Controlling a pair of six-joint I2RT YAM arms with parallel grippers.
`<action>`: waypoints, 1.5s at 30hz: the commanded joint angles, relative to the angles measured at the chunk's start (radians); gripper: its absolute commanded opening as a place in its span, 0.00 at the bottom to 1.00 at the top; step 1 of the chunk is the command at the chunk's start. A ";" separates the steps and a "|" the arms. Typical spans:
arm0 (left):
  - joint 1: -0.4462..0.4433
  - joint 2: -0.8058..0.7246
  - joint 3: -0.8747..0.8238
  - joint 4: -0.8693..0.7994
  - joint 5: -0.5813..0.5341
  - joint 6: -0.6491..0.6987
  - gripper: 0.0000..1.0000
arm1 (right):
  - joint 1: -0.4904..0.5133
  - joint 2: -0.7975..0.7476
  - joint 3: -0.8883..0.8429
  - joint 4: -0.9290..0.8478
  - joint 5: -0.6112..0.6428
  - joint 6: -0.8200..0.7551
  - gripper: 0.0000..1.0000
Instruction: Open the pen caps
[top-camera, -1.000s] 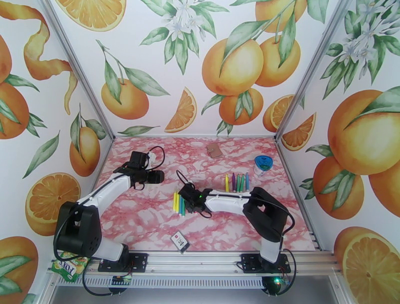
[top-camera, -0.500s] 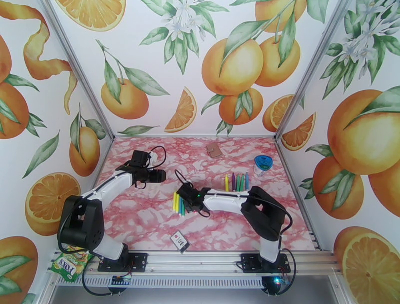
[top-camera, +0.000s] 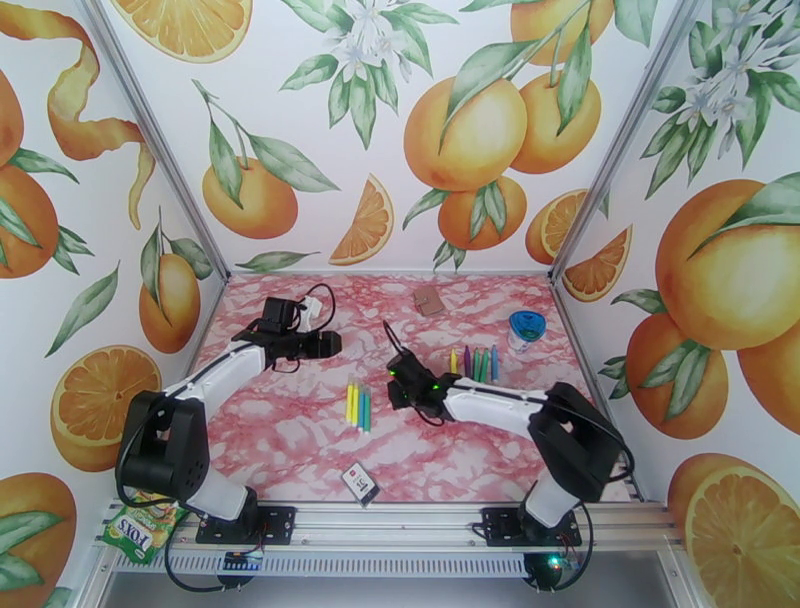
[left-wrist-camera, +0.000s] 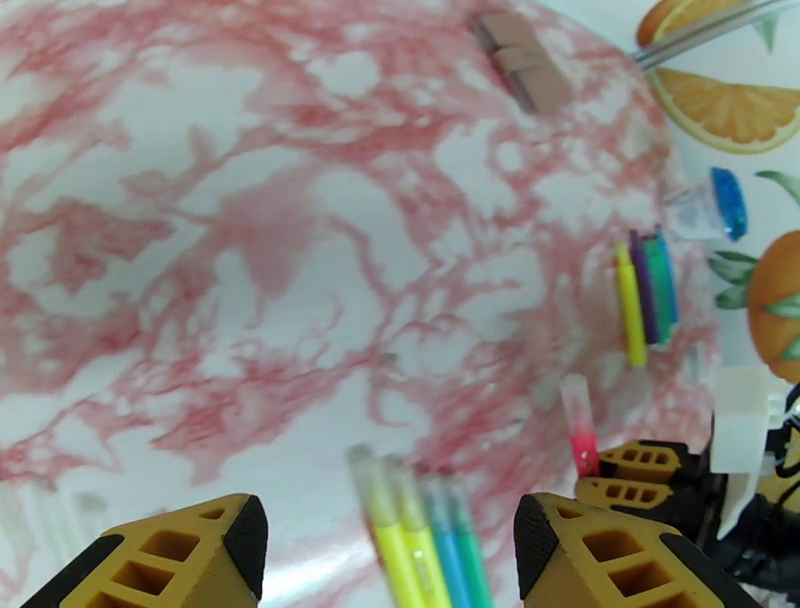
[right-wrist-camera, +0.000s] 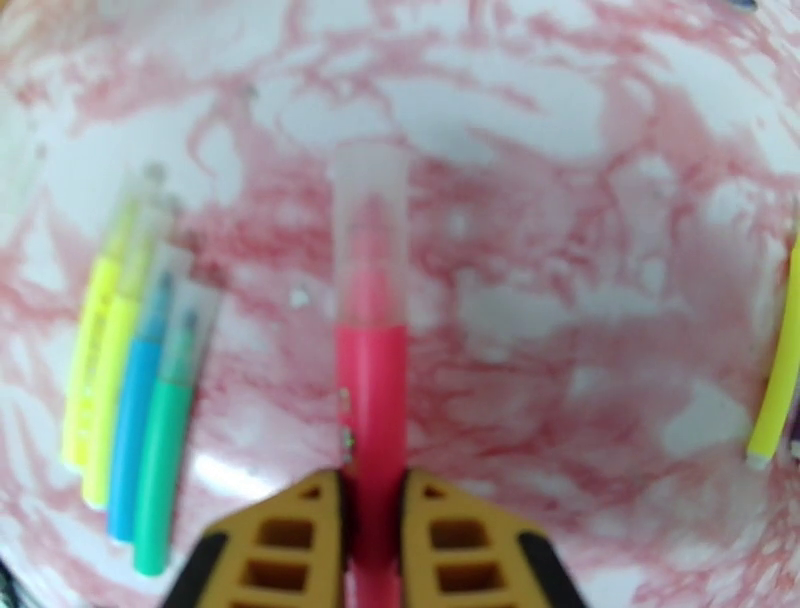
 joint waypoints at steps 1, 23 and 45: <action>-0.010 0.010 0.006 0.113 0.129 -0.047 0.69 | -0.010 -0.065 -0.043 0.124 -0.058 -0.039 0.14; -0.134 0.076 0.066 0.238 0.371 -0.089 0.67 | -0.011 -0.200 -0.098 0.289 -0.137 -0.110 0.12; -0.193 0.129 0.120 0.241 0.427 -0.089 0.48 | -0.010 -0.218 -0.102 0.300 -0.157 -0.123 0.11</action>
